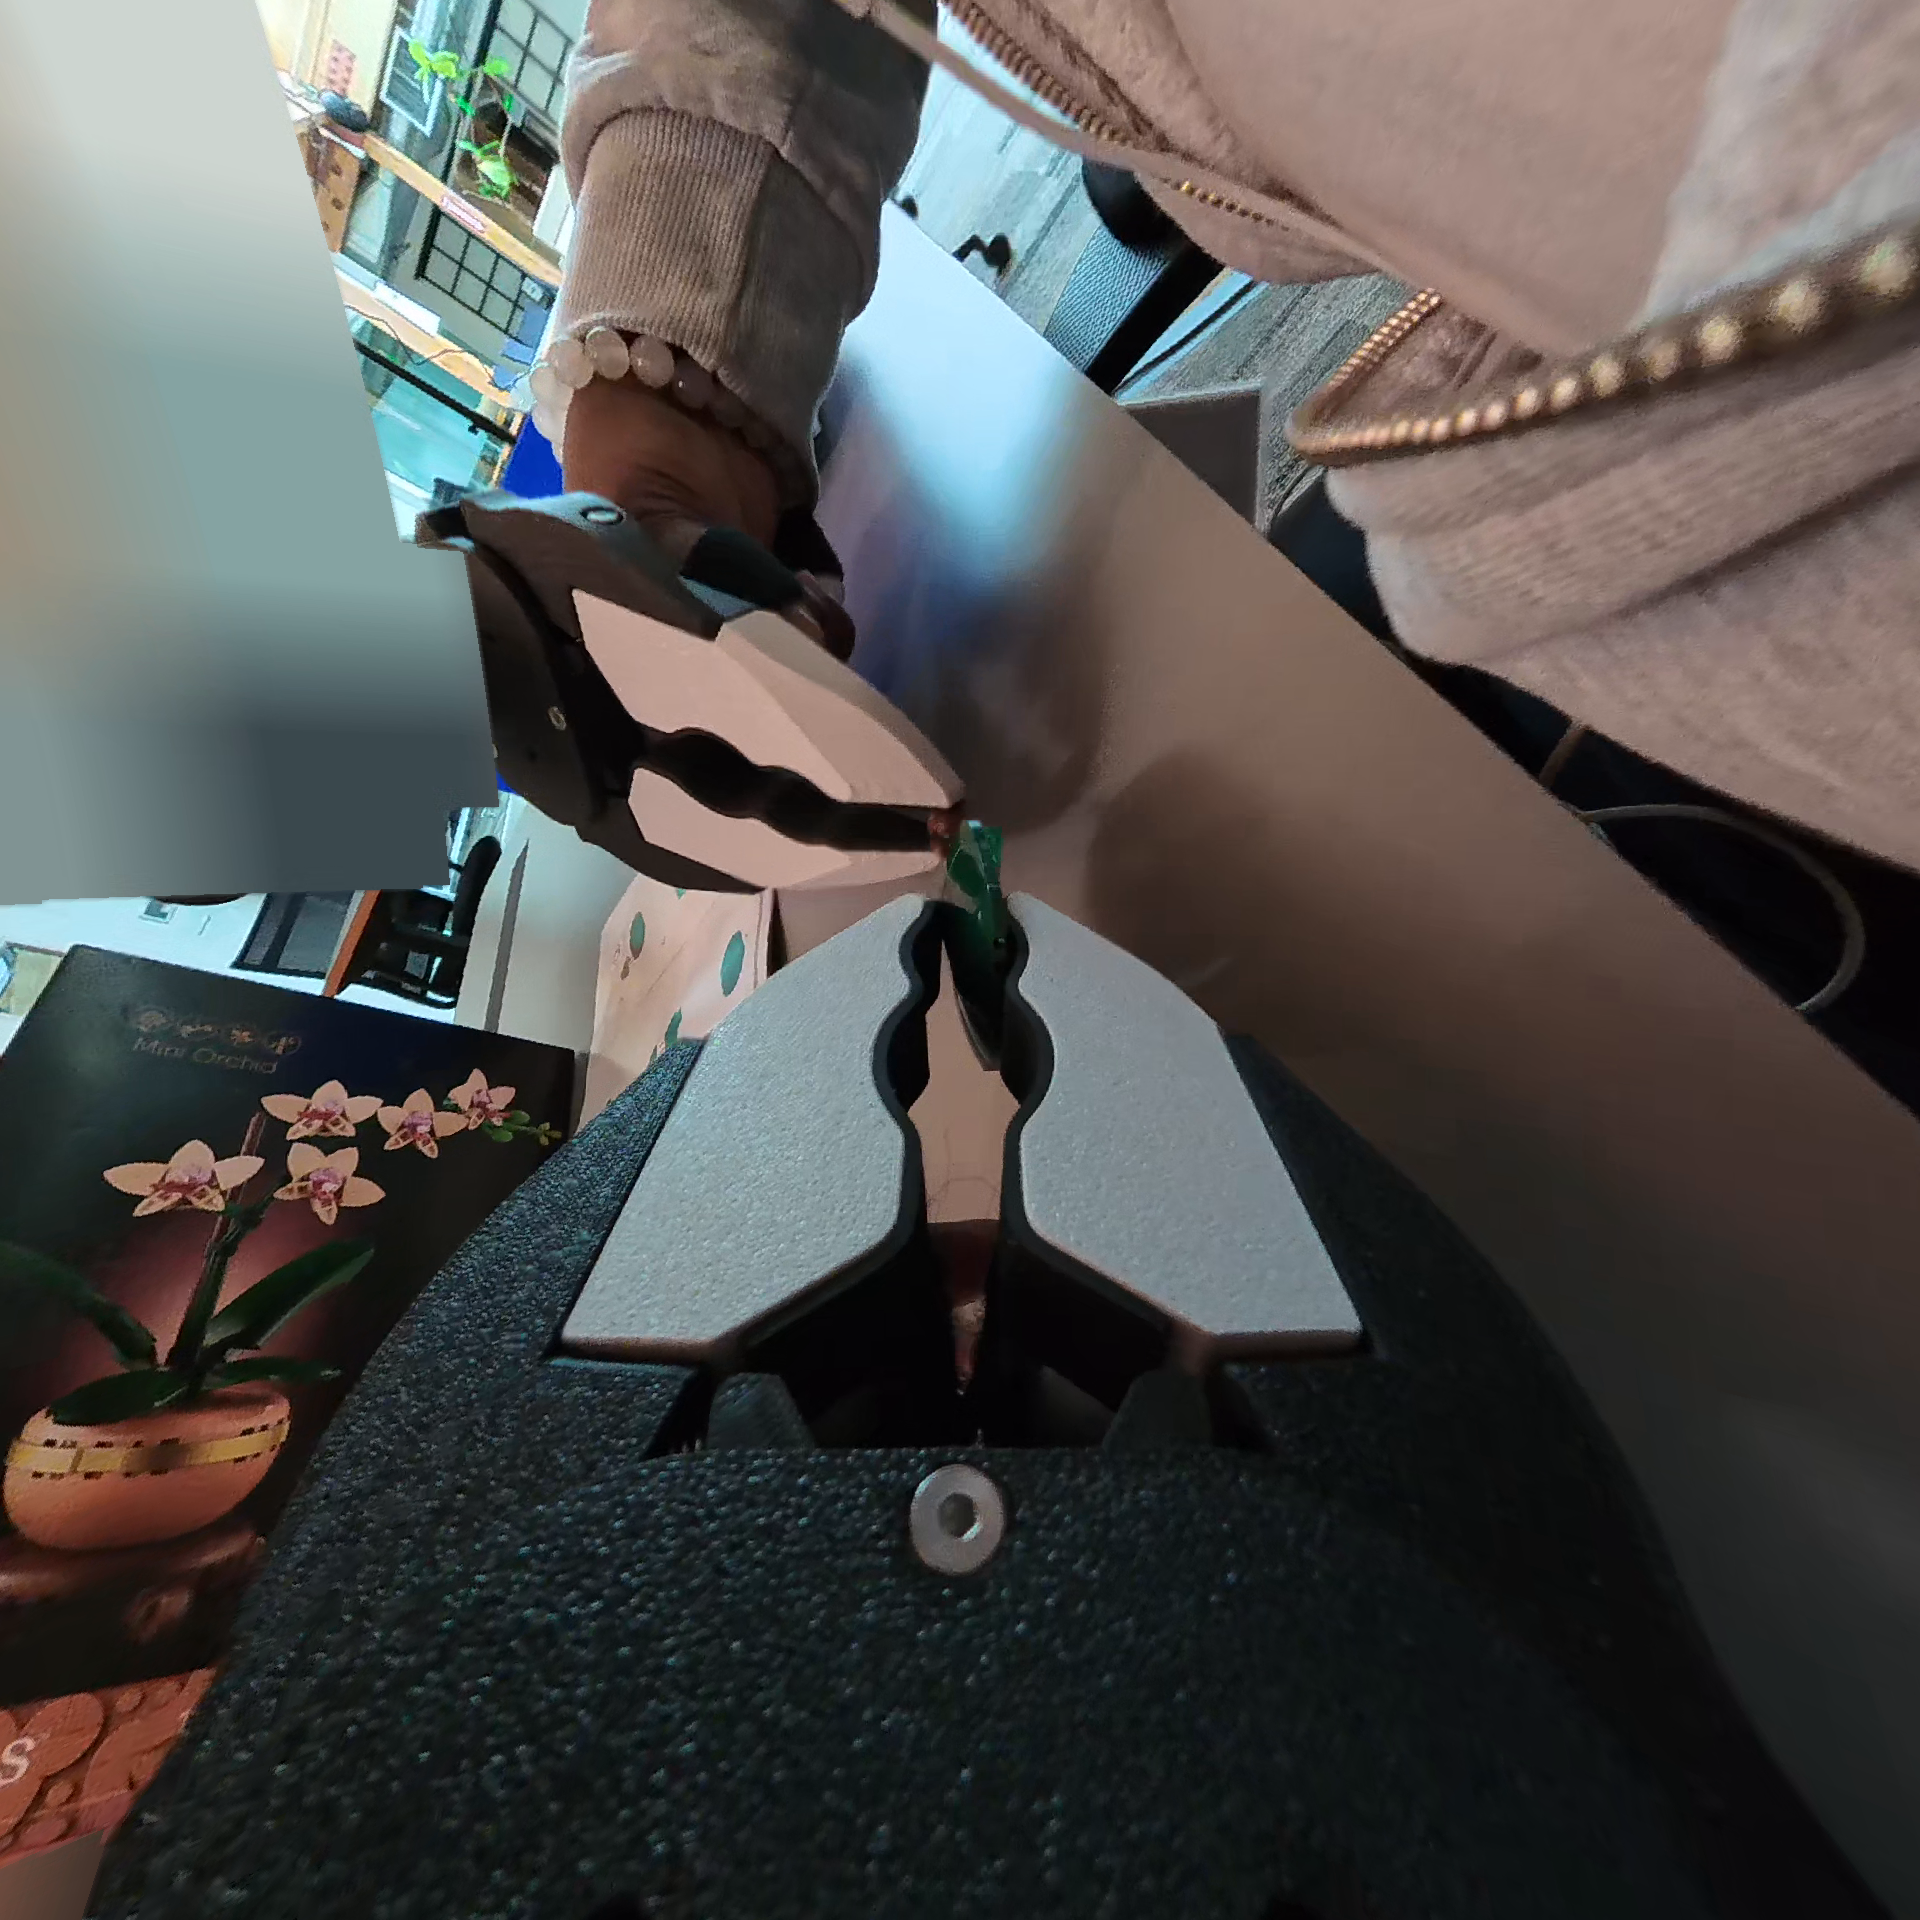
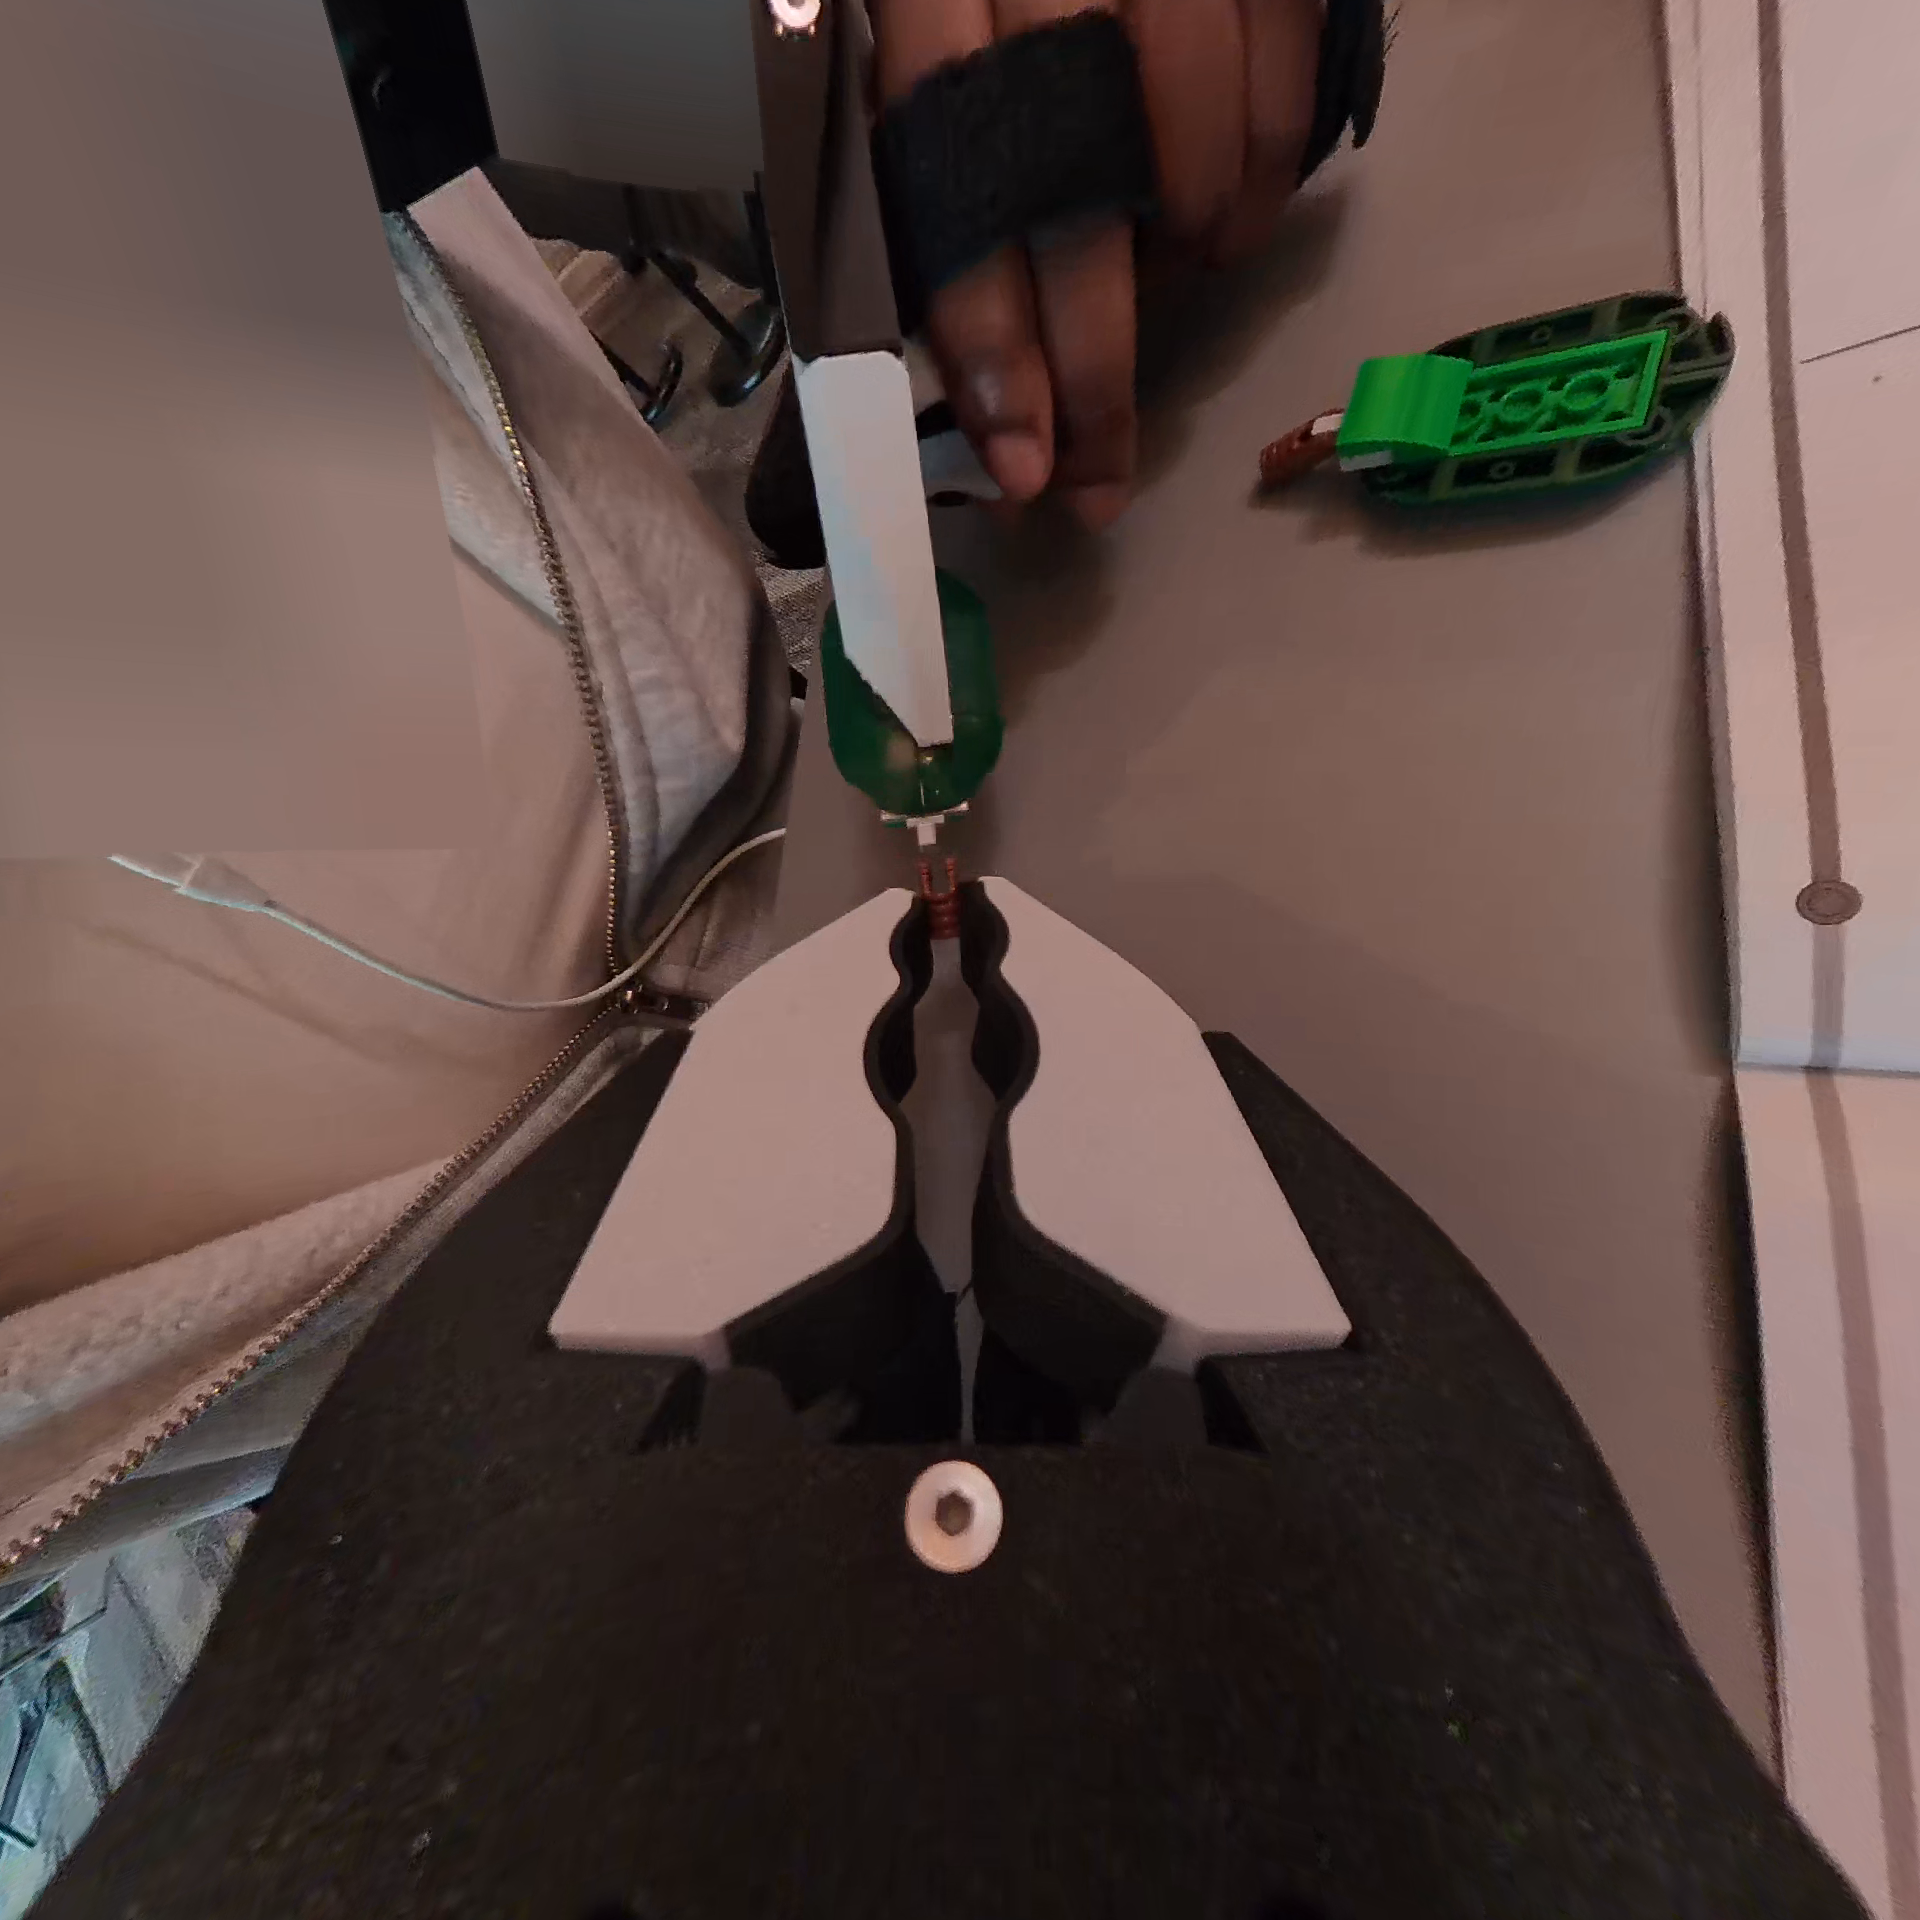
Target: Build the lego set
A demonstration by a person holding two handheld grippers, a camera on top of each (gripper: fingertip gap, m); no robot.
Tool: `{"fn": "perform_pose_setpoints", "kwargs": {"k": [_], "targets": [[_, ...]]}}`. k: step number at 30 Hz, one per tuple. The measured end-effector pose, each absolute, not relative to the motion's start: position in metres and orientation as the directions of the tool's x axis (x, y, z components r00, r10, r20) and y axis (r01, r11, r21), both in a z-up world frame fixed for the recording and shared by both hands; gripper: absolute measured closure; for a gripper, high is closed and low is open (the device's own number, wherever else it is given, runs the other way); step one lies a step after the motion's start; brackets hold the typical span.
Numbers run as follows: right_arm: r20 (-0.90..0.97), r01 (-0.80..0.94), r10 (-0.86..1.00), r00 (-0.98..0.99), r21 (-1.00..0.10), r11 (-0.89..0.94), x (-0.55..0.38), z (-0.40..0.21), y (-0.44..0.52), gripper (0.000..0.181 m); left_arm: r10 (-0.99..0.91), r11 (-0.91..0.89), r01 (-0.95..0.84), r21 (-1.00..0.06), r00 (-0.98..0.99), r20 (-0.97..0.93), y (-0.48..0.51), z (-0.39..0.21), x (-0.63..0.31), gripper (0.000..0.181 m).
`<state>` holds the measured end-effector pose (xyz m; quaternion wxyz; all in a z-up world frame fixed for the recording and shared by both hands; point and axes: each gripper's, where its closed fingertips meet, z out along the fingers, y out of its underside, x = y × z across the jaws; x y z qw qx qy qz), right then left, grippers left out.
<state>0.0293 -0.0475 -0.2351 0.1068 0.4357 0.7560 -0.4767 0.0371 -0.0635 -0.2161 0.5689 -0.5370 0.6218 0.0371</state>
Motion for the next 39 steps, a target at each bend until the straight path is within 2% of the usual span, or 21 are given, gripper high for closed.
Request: {"fn": "perform_pose_setpoints", "kwargs": {"k": [30, 33, 35, 37, 39], "targets": [[-0.577, 0.774, 0.553, -0.601, -0.593, 0.222, 0.033, -0.253, -0.061, 0.176, -0.693, 0.392, -0.718, -0.575, 0.181, -0.698, -0.067, -0.237, 0.037, 0.173], [-0.588, 0.773, 0.552, -0.592, -0.607, 0.183, 0.03, -0.25, -0.059, 0.176, -0.686, 0.392, -0.716, -0.577, 0.191, -0.703, -0.064, -0.237, 0.03, 0.173], [-0.561, 0.747, 0.581, -0.59, -0.653, 0.128, 0.023, -0.245, -0.053, 0.176, -0.669, 0.374, -0.716, -0.589, 0.231, -0.706, -0.059, -0.235, 0.021, 0.173], [-0.586, 0.712, 0.578, -0.568, -0.702, -0.013, 0.013, -0.227, -0.042, 0.175, -0.638, 0.338, -0.687, -0.644, 0.335, -0.693, -0.049, -0.224, 0.01, 0.173], [-0.602, 0.602, 0.561, -0.569, -0.769, -0.214, 0.002, -0.198, -0.028, 0.171, -0.592, 0.292, -0.624, -0.725, 0.478, -0.65, -0.036, -0.205, -0.003, 0.173]]}}
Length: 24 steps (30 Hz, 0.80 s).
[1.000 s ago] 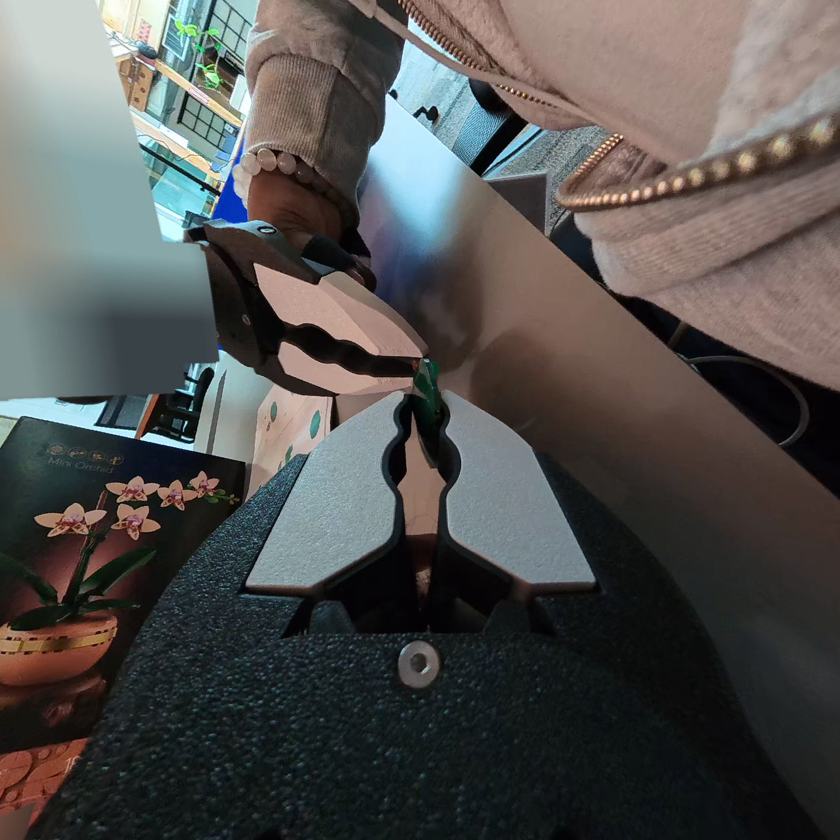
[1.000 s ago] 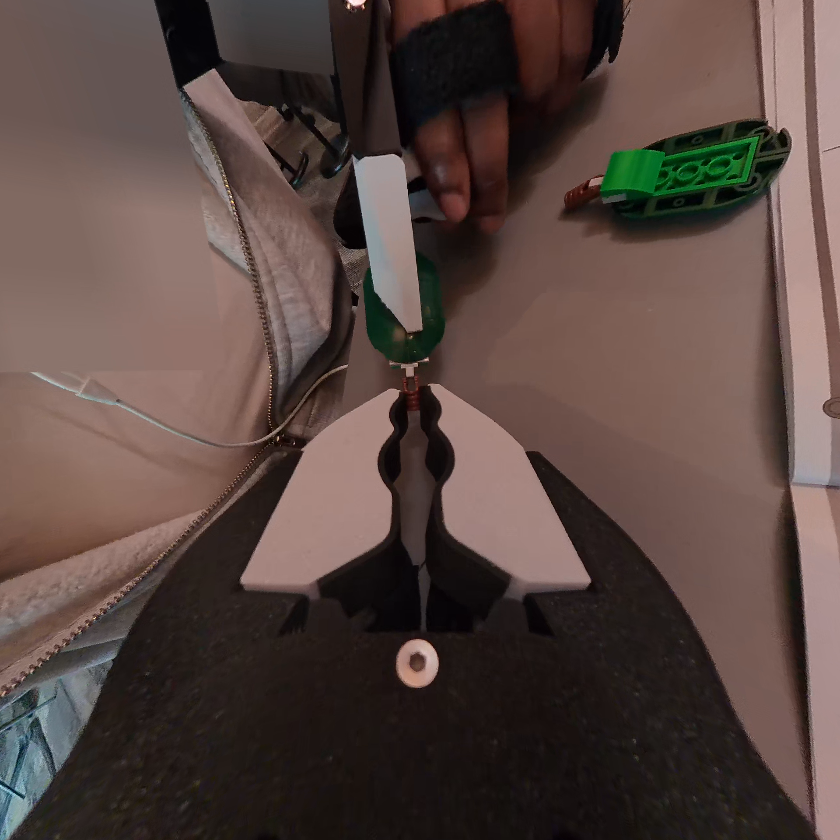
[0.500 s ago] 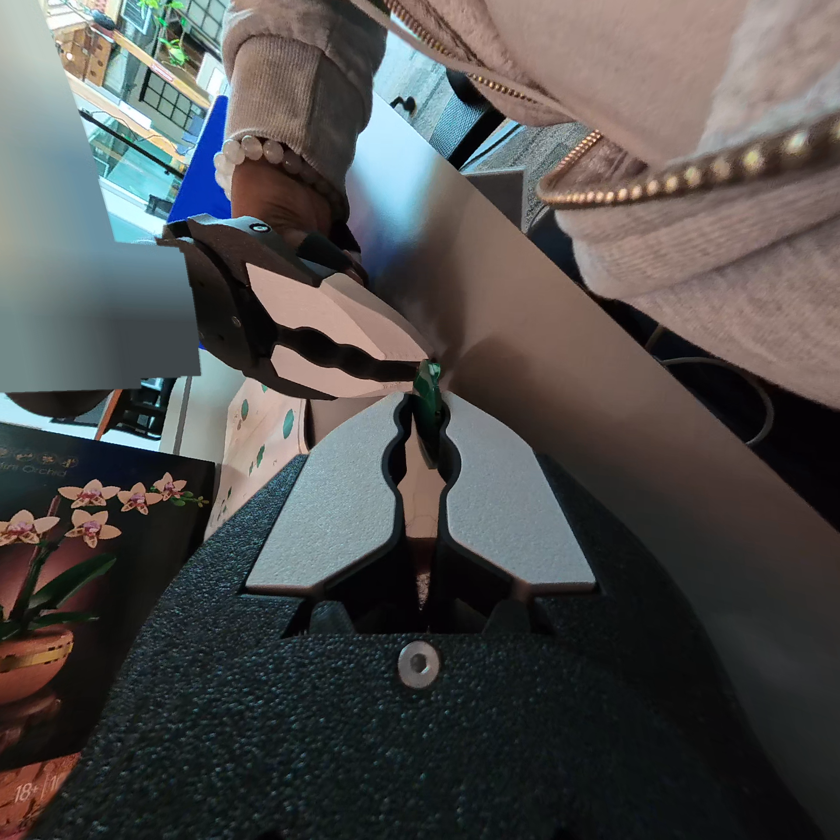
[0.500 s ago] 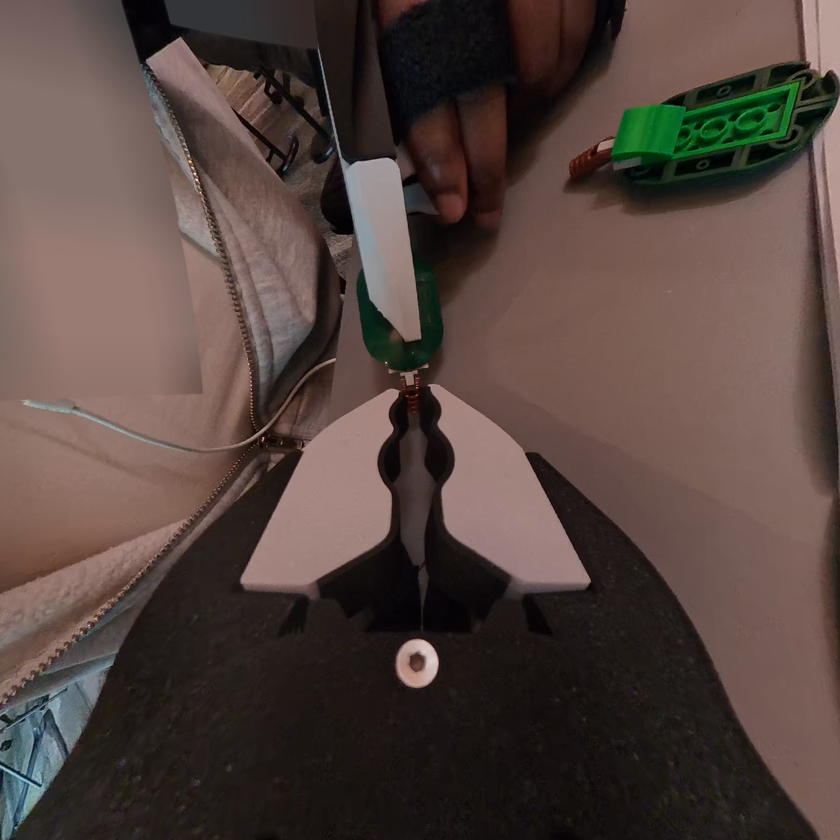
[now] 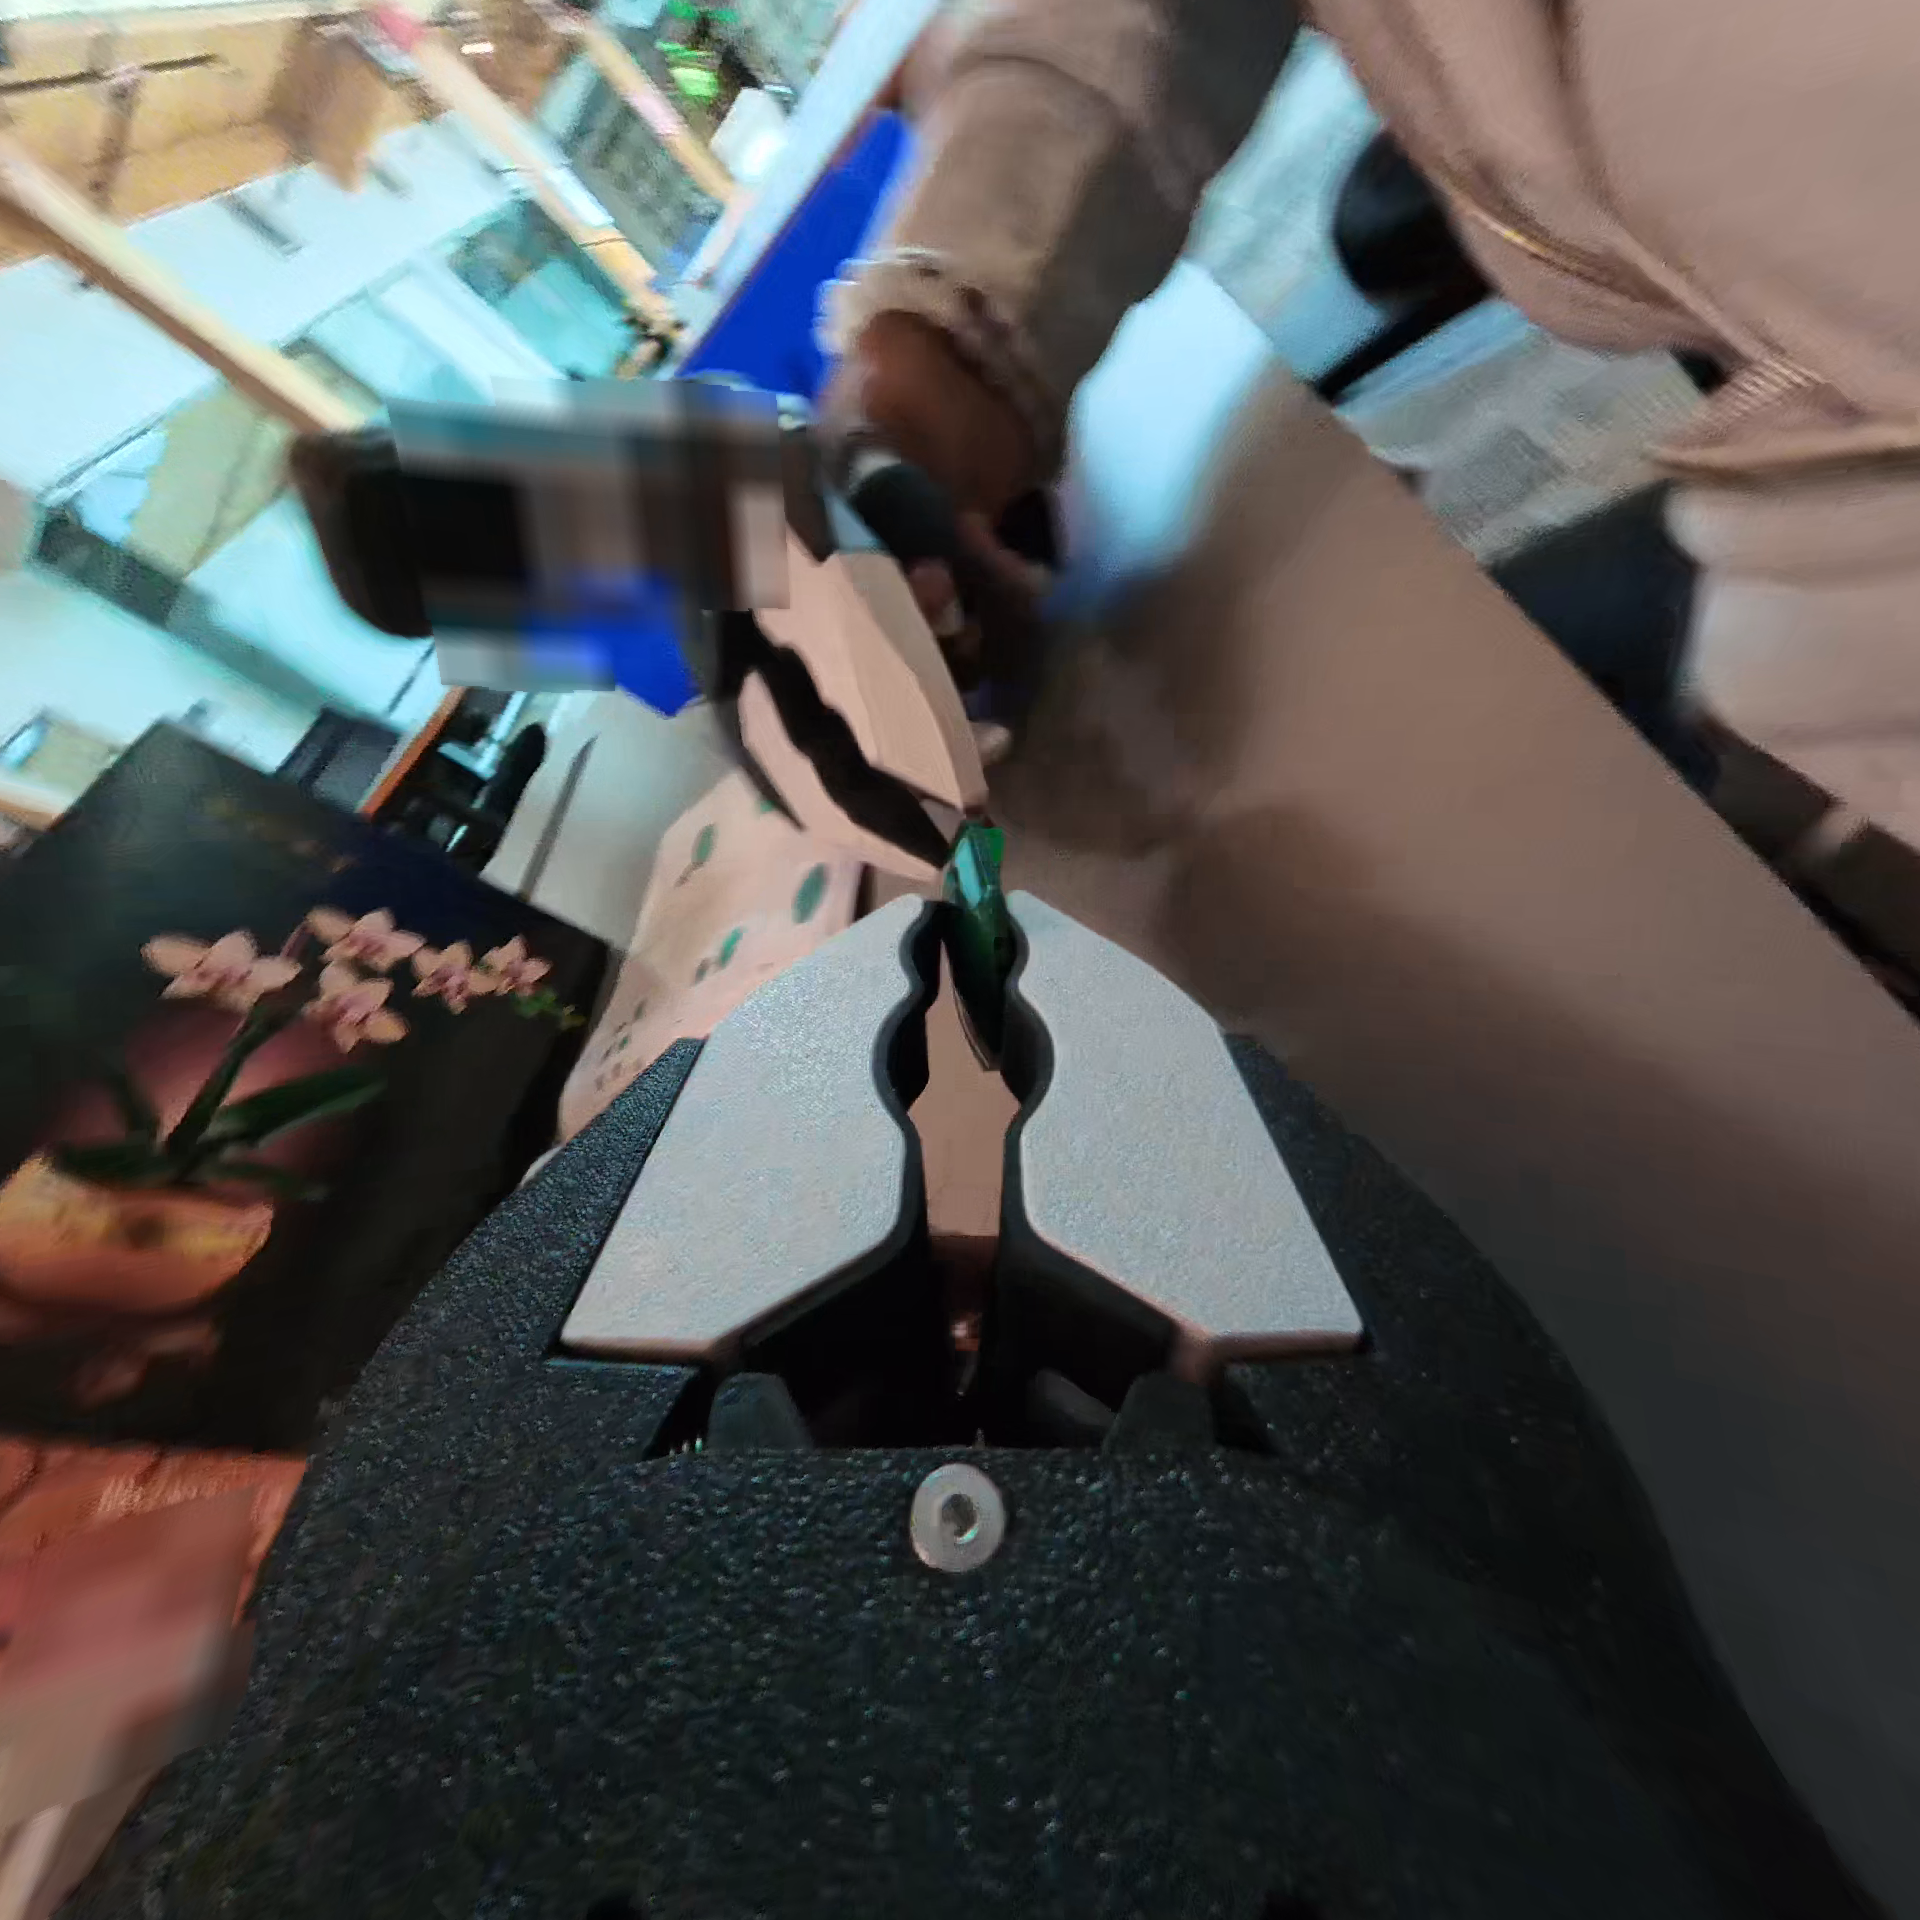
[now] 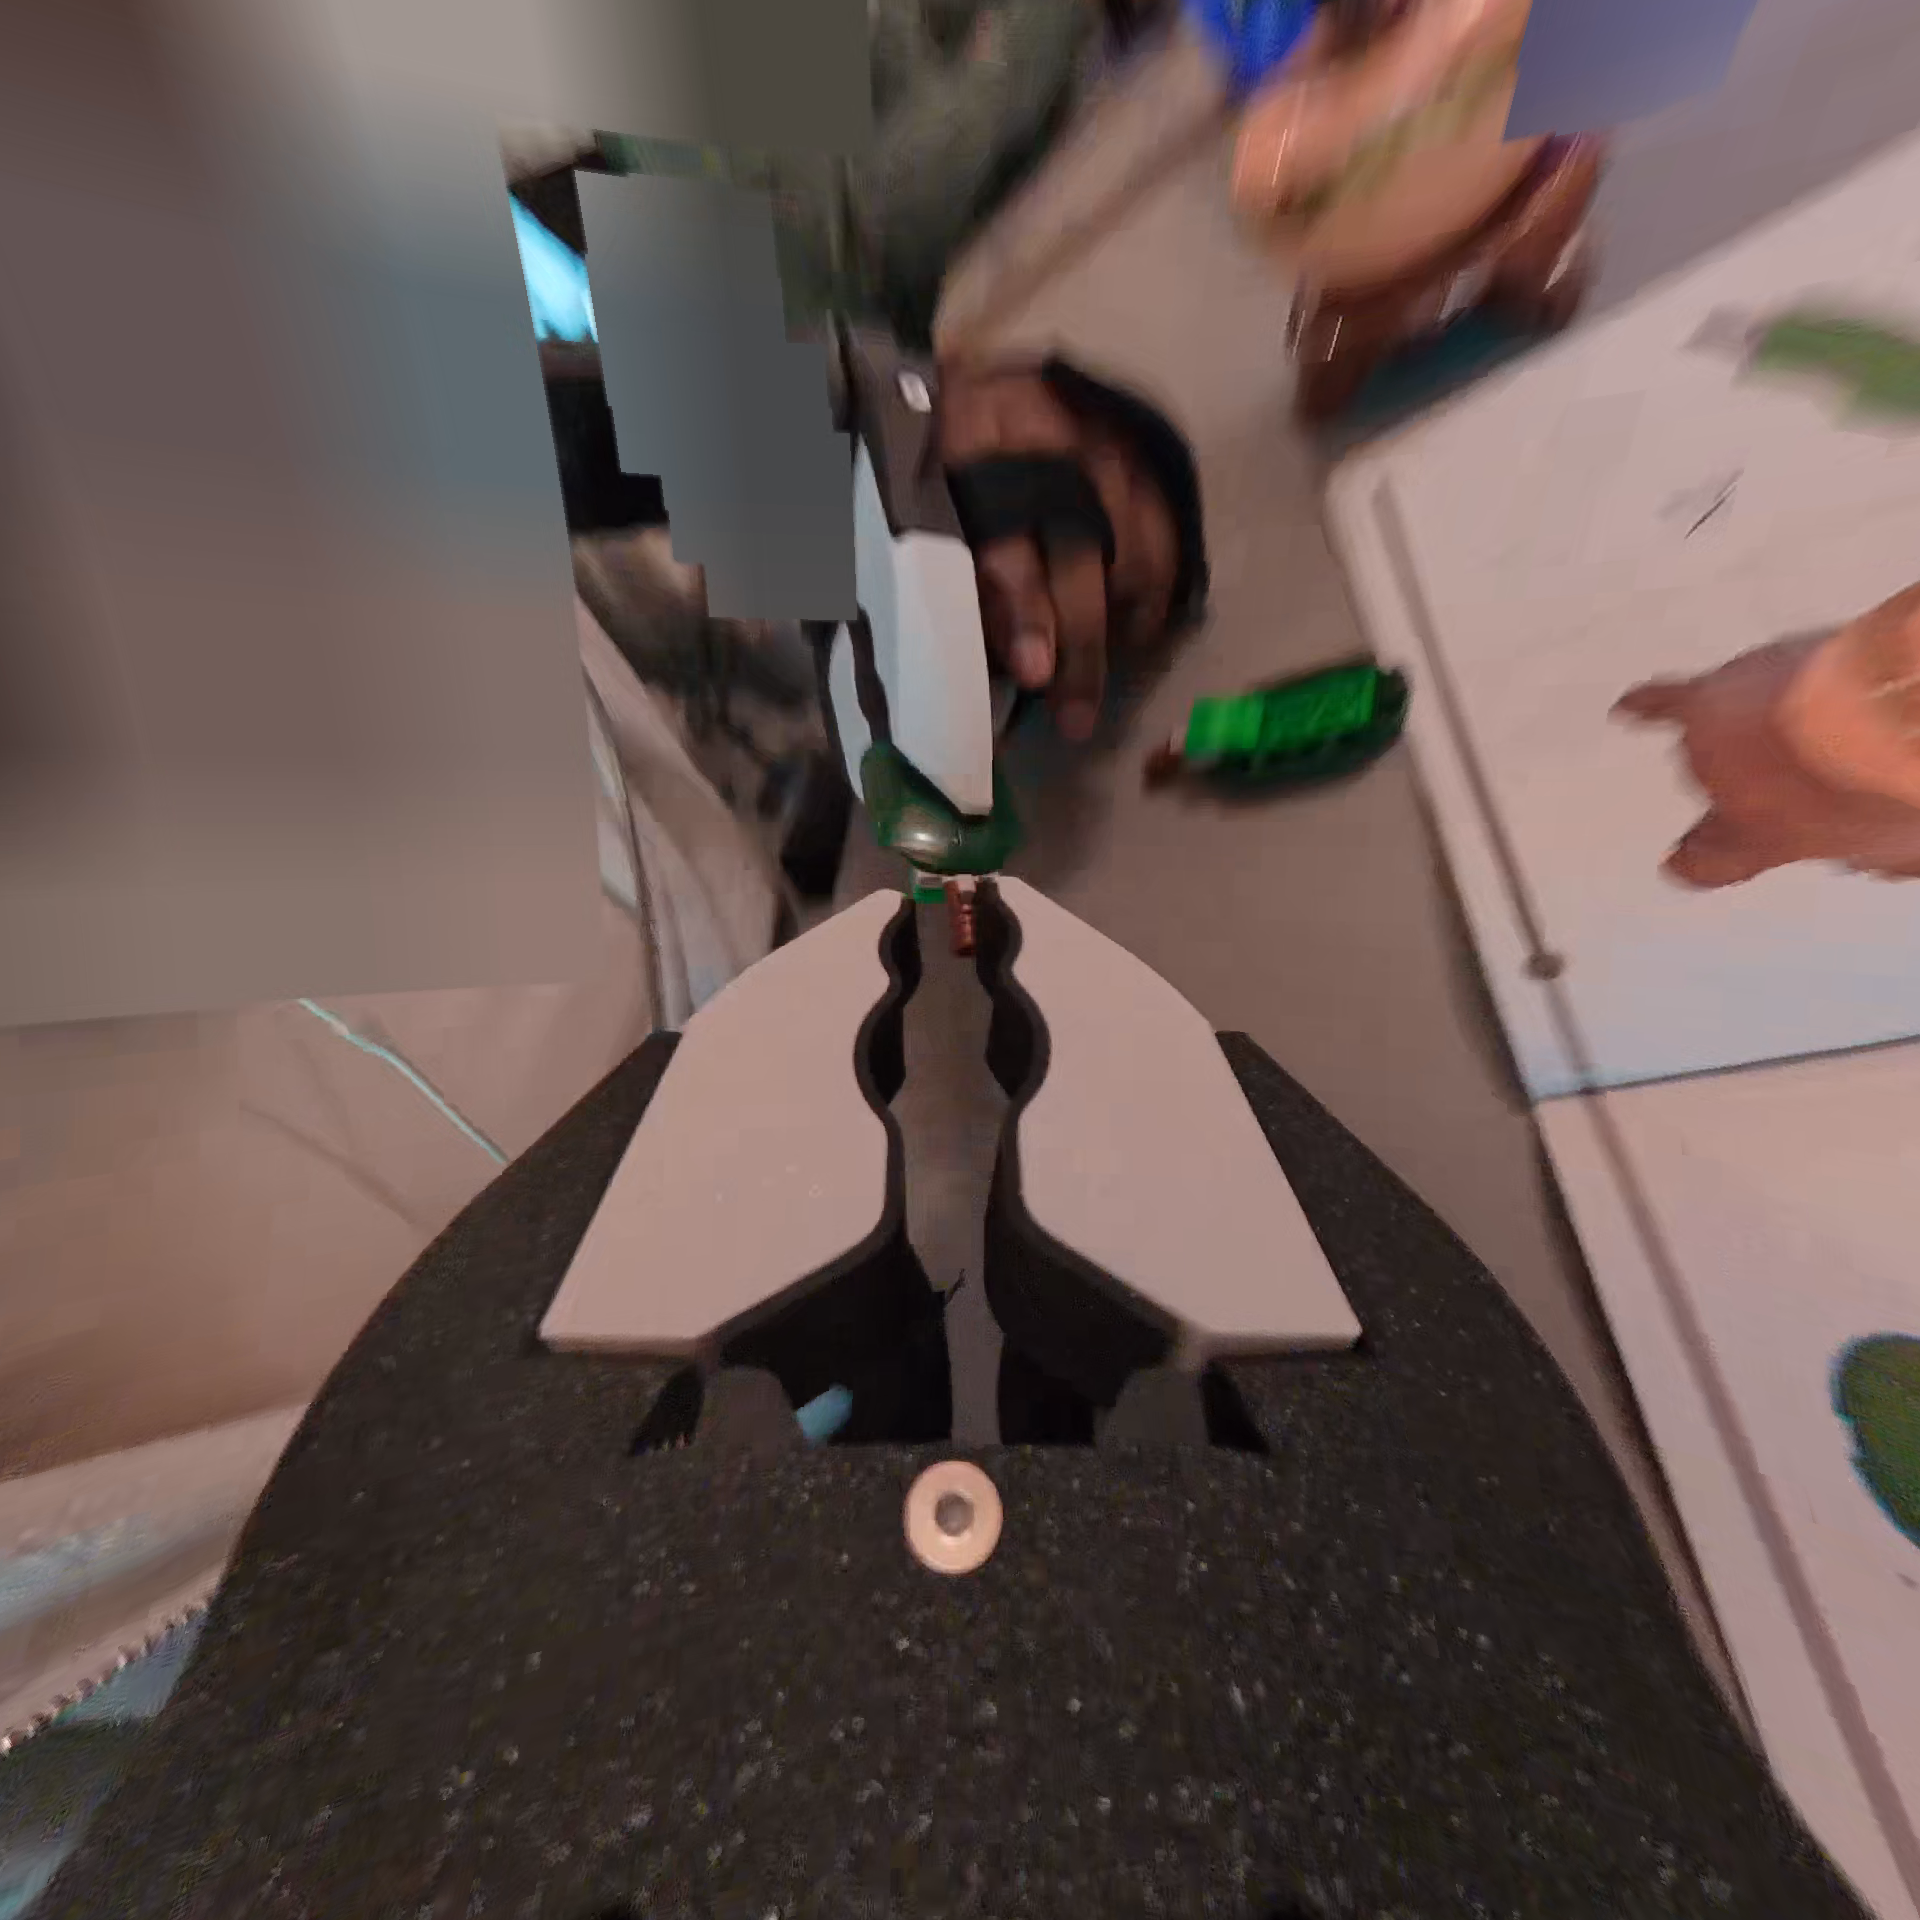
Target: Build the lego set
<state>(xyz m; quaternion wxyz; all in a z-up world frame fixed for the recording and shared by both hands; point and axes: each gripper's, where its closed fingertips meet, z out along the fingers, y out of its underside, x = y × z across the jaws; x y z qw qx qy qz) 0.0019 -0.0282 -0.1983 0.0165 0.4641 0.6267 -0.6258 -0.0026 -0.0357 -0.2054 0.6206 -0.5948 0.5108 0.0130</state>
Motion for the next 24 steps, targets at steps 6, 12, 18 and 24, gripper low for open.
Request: {"fn": "perform_pose_setpoints", "kwargs": {"k": [6, 12, 18, 24], "targets": [[-0.468, 0.152, 0.667, -0.579, -0.866, -0.476, -0.007, -0.148, -0.01, 0.15, -0.504, 0.243, -0.314, -0.918, 0.768, -0.396, -0.016, -0.156, -0.027, 0.173], [-0.404, -0.02, 0.749, -0.525, -0.874, -0.485, -0.011, -0.129, -0.015, 0.163, -0.468, 0.316, -0.236, -0.919, 0.804, -0.367, -0.017, -0.133, -0.015, 0.173], [-0.41, -0.033, 0.764, -0.497, -0.871, -0.489, 0.001, -0.129, -0.016, 0.174, -0.445, 0.35, -0.31, -0.884, 0.776, -0.448, -0.025, -0.133, -0.006, 0.173], [-0.421, -0.02, 0.759, -0.496, -0.869, -0.495, 0.003, -0.129, -0.02, 0.175, -0.445, 0.366, -0.325, -0.872, 0.762, -0.471, -0.029, -0.132, -0.004, 0.173]]}}
